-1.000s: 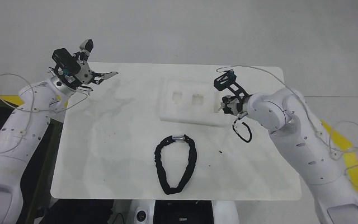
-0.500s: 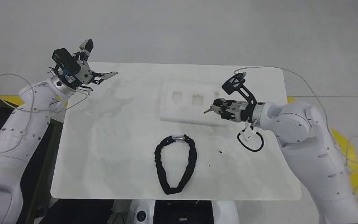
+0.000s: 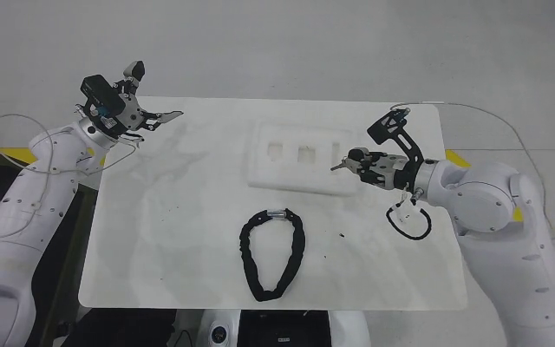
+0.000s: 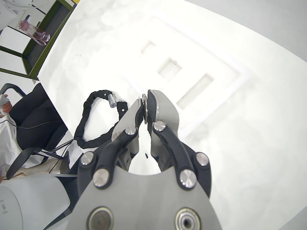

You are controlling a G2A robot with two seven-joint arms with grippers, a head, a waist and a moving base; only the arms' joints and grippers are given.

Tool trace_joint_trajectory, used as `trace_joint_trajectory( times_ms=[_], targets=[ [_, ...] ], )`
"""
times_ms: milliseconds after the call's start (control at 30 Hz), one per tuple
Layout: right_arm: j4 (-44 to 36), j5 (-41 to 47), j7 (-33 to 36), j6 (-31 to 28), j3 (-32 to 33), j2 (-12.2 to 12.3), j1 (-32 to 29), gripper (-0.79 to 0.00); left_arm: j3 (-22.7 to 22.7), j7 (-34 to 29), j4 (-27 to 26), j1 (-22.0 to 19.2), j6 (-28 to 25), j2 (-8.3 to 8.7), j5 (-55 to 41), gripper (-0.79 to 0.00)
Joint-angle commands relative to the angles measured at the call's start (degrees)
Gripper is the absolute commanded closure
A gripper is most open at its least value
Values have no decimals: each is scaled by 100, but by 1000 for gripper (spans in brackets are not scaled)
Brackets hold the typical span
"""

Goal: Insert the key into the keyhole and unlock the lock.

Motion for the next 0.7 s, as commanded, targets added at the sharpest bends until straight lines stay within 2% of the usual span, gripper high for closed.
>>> trace_joint_trajectory(
  times_ms=[0,133,267,500,667],
  targets=[
    [0,1,-3,0,4,1,-3,0,0,0,0,0,0,0,0,-785],
    [0,1,-3,0,4,1,-3,0,0,0,0,0,0,0,0,-785],
    [0,1,-3,0,4,1,-3,0,41,-96,-522,133,-147,-1,255,-785],
    [0,1,-3,0,4,1,-3,0,230,-152,-1328,436,-738,-47,505,-785],
    [0,1,-3,0,4,1,-3,0,370,-295,-1767,593,-1009,-98,663,-785]
  ],
)
